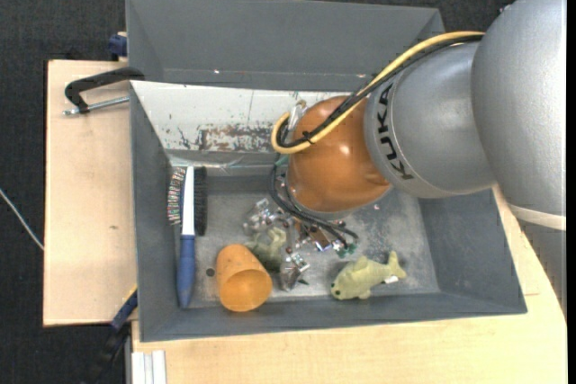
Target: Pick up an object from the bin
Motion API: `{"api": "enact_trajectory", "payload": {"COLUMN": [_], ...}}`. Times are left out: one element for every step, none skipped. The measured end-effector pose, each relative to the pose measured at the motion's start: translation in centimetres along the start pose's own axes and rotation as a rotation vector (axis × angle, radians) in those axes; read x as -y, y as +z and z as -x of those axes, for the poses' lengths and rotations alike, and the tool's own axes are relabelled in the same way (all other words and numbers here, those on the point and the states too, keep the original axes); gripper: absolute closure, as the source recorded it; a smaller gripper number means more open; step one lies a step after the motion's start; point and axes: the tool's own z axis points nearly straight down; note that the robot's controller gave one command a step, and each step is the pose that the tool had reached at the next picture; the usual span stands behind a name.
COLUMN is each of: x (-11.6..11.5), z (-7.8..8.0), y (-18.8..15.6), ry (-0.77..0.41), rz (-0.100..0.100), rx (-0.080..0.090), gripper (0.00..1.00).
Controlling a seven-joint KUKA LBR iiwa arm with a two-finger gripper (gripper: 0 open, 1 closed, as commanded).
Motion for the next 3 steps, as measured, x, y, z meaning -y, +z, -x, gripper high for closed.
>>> {"api": "enact_trajectory", "payload": {"x": [-0.1,0.3,6.7], "z": [0.3,1.3,0.0], "y": [-0.1,-4.6,-19.3], "ry": [-0.002,0.124,-0.412], "rz": [0.0,0.0,-0.003], "rx": [0.008,0.001,0.001], "gripper": [1.0,1.0,1.0]}}
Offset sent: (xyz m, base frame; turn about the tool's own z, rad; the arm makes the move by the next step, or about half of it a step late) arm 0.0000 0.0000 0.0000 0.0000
